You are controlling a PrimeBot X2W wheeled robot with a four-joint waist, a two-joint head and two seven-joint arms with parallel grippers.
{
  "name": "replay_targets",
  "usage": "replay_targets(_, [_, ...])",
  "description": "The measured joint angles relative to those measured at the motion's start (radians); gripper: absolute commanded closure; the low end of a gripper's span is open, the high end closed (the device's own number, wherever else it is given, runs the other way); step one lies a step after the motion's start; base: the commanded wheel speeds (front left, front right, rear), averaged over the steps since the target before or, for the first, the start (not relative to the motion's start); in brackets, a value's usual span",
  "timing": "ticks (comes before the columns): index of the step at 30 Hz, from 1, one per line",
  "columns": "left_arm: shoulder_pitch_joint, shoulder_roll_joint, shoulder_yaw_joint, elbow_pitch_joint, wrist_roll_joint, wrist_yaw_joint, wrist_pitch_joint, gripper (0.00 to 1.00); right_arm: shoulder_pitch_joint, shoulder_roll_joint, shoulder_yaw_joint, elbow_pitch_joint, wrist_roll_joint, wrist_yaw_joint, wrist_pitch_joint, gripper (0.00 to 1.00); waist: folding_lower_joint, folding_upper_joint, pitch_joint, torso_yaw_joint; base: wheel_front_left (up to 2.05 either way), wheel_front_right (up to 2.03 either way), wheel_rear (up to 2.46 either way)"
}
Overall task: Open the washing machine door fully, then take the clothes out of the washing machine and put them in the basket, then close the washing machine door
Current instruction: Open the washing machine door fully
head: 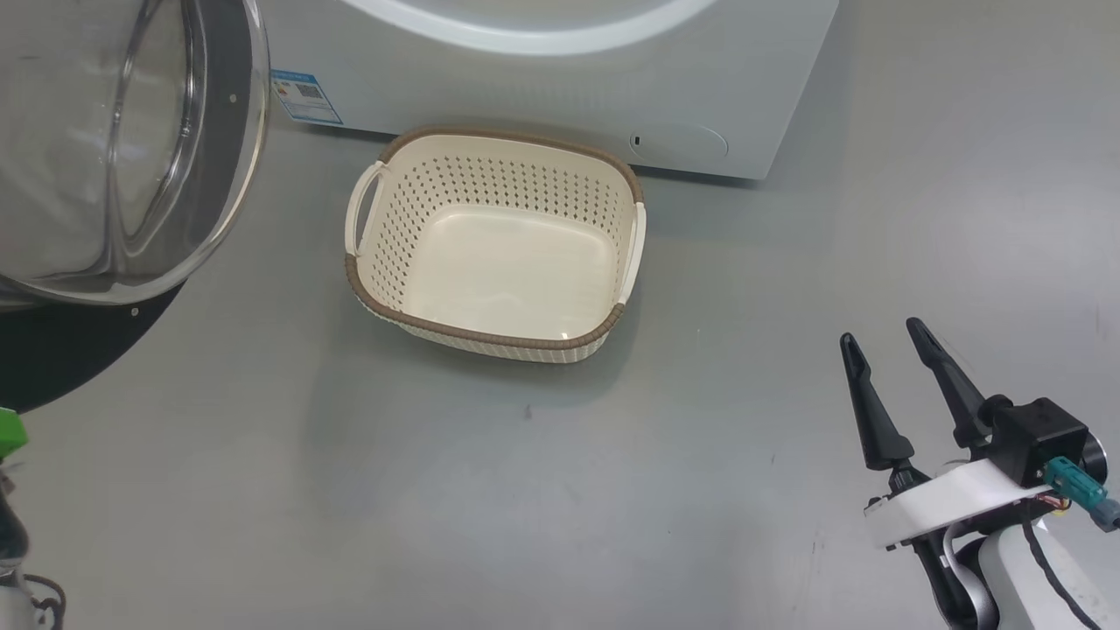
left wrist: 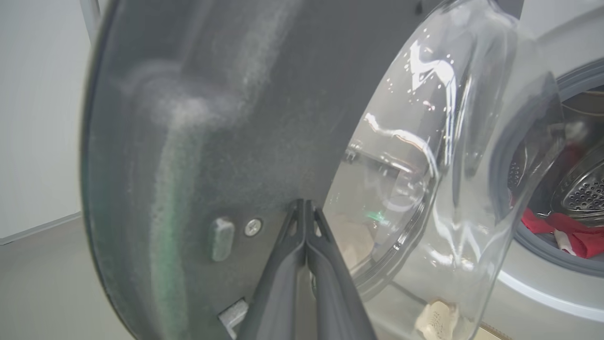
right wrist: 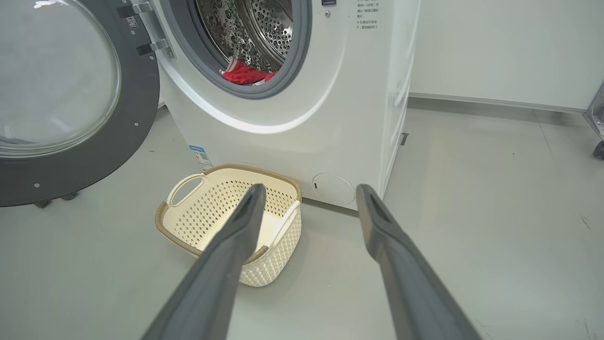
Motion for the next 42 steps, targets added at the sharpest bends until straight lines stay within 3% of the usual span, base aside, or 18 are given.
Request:
replay_targets(9, [-0.041,0.040,0.025,0.018,0.000,0.004,0.011,1.00,-0.018,-0.023,-0.007,-0.010,0.001,0.000,0.000,0.00,0.0000,0.0000,0.061,-0.005,0.00,0.00,0.00])
replay_targets(22, [-0.095,0.041,0.040,0.067,-0.027,0.004,0.016,1.00,-0.040,-0.040,-0.008,-0.011,0.010,0.000,0.000,0.00,0.0000,0.0000,0.106,-0.001,0.00,0.00,0.00])
replay_targets(32, [-0.097,0.029,0.008,0.109,-0.023,-0.006,0.003,1.00,-0.044,-0.037,-0.008,0.009,0.026,0.000,0.000,0.00,0.0000,0.0000,0.076,0.001,0.00,0.00,0.00])
replay_targets(42, [-0.086,-0.011,-0.072,0.123,0.028,-0.050,-0.011,1.00,-0.058,-0.011,-0.015,0.036,0.042,0.000,0.000,0.00,0.0000,0.0000,0.006,-0.005,0.00,0.00,0.00])
